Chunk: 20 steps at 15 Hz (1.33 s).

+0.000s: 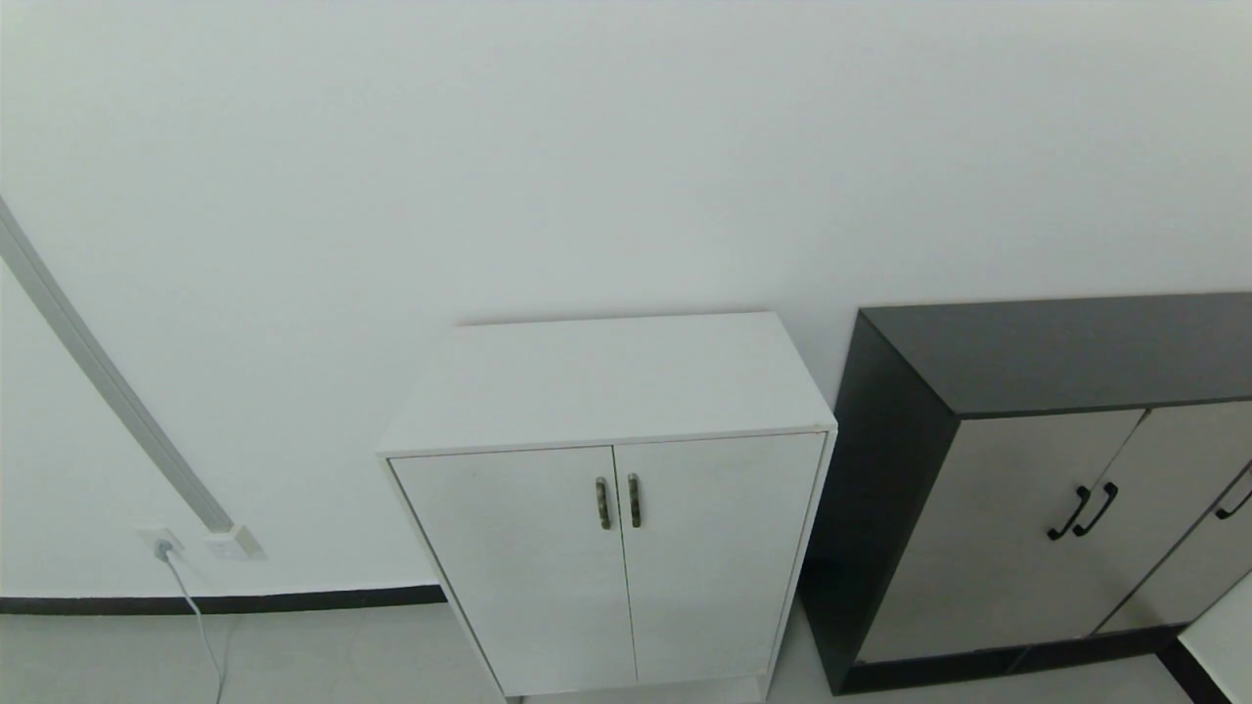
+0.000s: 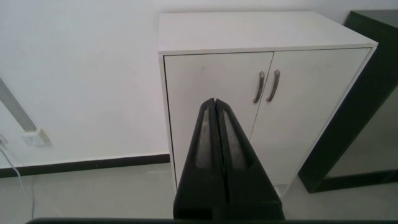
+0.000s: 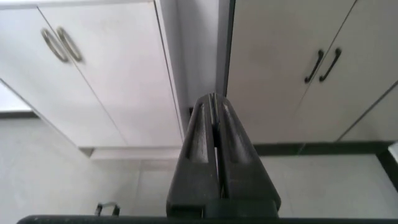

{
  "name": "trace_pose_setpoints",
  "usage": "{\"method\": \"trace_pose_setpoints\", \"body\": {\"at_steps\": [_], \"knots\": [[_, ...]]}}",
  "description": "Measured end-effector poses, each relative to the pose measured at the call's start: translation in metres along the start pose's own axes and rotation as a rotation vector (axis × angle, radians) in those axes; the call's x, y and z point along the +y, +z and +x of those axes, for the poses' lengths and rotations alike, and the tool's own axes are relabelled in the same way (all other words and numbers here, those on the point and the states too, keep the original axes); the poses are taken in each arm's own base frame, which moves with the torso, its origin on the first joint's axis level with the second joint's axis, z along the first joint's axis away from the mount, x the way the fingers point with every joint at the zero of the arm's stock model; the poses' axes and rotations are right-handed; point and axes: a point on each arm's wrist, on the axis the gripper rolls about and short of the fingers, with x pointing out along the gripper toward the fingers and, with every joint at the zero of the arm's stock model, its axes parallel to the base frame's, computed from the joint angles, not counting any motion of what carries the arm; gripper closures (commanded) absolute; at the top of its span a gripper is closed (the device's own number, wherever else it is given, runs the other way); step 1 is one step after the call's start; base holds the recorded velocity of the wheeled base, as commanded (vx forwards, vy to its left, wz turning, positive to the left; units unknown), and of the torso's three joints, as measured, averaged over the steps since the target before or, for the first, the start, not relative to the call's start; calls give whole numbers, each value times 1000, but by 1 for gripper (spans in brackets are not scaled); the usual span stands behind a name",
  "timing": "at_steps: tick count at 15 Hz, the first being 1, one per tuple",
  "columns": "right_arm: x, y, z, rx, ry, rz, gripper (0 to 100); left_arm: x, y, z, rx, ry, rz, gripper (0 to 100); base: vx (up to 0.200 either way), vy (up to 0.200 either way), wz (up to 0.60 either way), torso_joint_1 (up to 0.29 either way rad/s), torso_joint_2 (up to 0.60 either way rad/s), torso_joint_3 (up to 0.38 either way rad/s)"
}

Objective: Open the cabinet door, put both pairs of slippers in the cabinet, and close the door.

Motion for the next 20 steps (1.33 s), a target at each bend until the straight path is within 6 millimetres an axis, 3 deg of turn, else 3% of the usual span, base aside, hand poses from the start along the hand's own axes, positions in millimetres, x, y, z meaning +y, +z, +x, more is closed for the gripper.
{"method": "trace_pose_setpoints", "body": {"at_steps": [8, 14, 20], "knots": [[1, -4, -10, -135, -45, 4, 100, 0, 0, 0, 0, 9, -1, 100, 0, 0, 0, 0, 0, 0], [-2, -3, -11, -164, -173, 90, 100, 0, 0, 0, 0, 9, -2, 100, 0, 0, 0, 0, 0, 0], [-2, -3, -11, -170, -179, 96, 100, 0, 0, 0, 0, 7, 2, 100, 0, 0, 0, 0, 0, 0]]}}
